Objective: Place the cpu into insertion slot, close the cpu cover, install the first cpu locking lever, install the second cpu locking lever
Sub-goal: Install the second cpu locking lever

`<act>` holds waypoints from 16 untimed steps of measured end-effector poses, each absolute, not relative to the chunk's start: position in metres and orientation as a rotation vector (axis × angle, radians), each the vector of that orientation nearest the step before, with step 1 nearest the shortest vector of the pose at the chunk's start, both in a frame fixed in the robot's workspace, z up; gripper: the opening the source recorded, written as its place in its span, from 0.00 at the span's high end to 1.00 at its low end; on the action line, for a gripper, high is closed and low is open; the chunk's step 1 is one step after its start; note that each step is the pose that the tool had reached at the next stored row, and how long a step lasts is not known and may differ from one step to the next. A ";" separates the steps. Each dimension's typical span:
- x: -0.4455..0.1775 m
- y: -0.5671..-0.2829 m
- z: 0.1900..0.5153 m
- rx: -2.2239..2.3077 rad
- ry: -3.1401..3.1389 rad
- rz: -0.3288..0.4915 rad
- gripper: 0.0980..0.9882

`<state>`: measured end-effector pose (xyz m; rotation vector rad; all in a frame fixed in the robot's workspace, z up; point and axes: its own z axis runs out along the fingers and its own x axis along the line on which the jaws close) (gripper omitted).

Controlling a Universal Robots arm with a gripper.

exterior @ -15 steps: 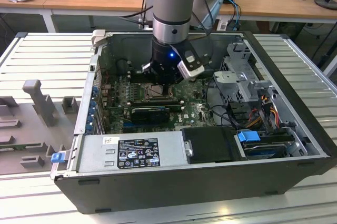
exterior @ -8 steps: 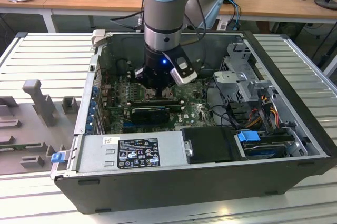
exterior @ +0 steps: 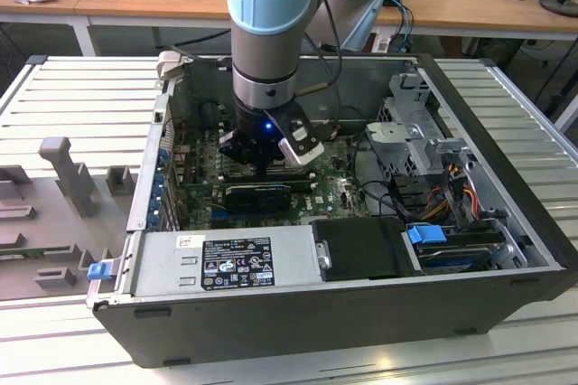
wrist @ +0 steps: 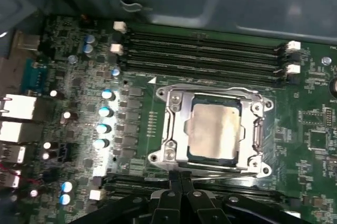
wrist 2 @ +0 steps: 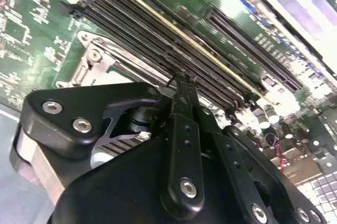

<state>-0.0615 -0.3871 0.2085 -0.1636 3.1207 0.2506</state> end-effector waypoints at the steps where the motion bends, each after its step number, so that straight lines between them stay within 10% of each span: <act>1: -0.067 -0.388 0.208 -0.169 3.119 0.264 0.99; 16: -0.076 -0.394 0.199 -0.198 3.095 0.429 0.99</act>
